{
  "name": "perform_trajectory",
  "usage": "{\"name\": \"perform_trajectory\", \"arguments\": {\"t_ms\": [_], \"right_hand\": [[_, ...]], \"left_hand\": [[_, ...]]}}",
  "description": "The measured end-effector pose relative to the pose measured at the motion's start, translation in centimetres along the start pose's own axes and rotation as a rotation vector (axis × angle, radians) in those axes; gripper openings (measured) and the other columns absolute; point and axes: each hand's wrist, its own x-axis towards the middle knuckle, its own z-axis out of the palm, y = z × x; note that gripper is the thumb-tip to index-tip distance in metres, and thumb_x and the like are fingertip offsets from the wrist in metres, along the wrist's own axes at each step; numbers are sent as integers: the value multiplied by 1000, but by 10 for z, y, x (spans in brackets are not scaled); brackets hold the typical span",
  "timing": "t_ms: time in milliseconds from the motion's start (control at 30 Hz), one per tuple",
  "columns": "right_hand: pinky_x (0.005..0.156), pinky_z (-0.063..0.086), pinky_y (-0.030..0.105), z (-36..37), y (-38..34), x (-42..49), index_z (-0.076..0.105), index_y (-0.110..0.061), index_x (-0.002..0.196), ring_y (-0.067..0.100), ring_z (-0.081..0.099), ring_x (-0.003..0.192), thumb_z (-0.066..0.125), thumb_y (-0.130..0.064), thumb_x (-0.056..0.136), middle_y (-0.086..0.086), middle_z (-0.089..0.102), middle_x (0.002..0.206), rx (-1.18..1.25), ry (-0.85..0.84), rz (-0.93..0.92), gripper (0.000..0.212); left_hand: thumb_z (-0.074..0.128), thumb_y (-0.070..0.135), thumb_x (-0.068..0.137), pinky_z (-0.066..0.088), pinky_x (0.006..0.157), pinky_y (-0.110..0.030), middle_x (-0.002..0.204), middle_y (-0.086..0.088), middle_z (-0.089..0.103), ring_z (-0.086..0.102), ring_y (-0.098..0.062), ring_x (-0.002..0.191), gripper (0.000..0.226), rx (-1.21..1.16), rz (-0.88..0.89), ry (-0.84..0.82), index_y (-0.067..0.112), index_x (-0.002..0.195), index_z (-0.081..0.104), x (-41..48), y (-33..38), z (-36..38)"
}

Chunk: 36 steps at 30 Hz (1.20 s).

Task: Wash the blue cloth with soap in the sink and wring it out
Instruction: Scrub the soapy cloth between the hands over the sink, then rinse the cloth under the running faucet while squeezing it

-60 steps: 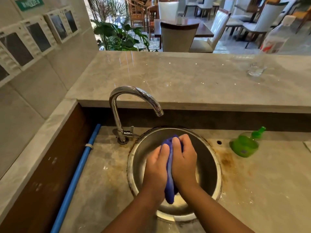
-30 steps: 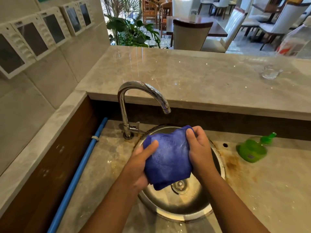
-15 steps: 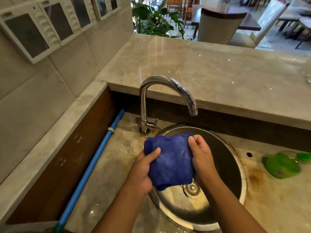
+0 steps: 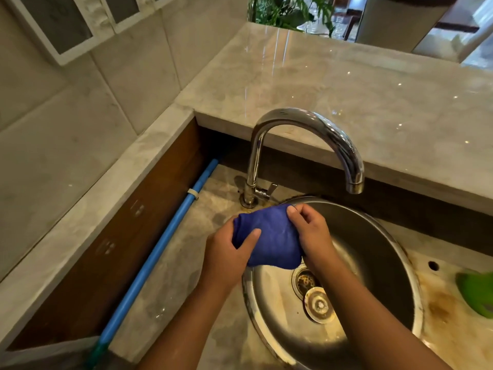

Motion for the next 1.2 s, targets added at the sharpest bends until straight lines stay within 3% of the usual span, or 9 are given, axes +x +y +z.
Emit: {"name": "perform_trajectory", "arguments": {"t_ms": [100,233,300,367,467,667,833,1000,1200], "right_hand": [[72,44,41,6,3,4,57,9,93,28,55,78,58,-26,99,16,59,84,11,-30,-6,35],[70,49,37,11,11,14,62,1,95,22,57,78,55,-30,100,12,60,84,-58,14,15,32],[72,52,37,13,11,27,61,-7,103,20,60,81,54,-31,101,7,62,88,-12,83,53,25],[80,52,40,12,6,41,57,-12,115,20,64,87,50,-35,102,4,65,98,127,77,164,27],[87,55,41,12,-3,56,54,-18,127,28,70,104,45,-47,101,9,65,118,248,-101,301,40],[89,58,36,18,-10,68,62,-18,109,31,71,106,54,-43,98,17,60,125,357,-181,378,29],[85,61,33,15,-13,71,60,-6,126,31,73,103,61,-28,96,22,61,127,480,-195,395,37],[84,61,32,16,-15,68,61,2,124,33,71,106,60,-15,97,22,66,122,529,-195,374,31],[93,58,32,15,-8,63,63,1,124,29,70,109,59,-9,97,18,69,121,456,-233,285,30]], "left_hand": [[69,29,92,51,79,-10,97,20,64,63,12,94,18,-23,15,-22,39,100,56,6,0,2],[67,53,87,49,104,-48,127,3,64,61,-20,118,55,-307,-282,-60,25,132,53,15,-4,10],[72,59,78,47,105,-53,127,-2,66,63,-26,118,70,-490,-424,-49,25,136,53,13,-10,10],[71,45,81,51,101,-49,123,-5,71,67,-26,114,60,-683,-508,-81,21,134,56,10,-19,8],[68,37,83,52,101,-51,124,-6,72,68,-29,114,54,-783,-566,-140,21,133,58,5,-28,4],[66,33,88,55,95,-47,120,-6,74,70,-29,112,42,-825,-594,-133,22,128,61,1,-34,5],[66,35,81,57,82,-40,115,-7,76,72,-28,106,46,-836,-598,-160,20,125,63,-1,-31,3],[61,31,95,56,89,-45,114,-8,76,72,-31,108,30,-820,-626,-171,19,123,64,-4,-31,2],[61,32,96,56,92,-46,115,-7,76,72,-31,108,28,-807,-633,-180,22,122,64,-8,-33,2]]}}
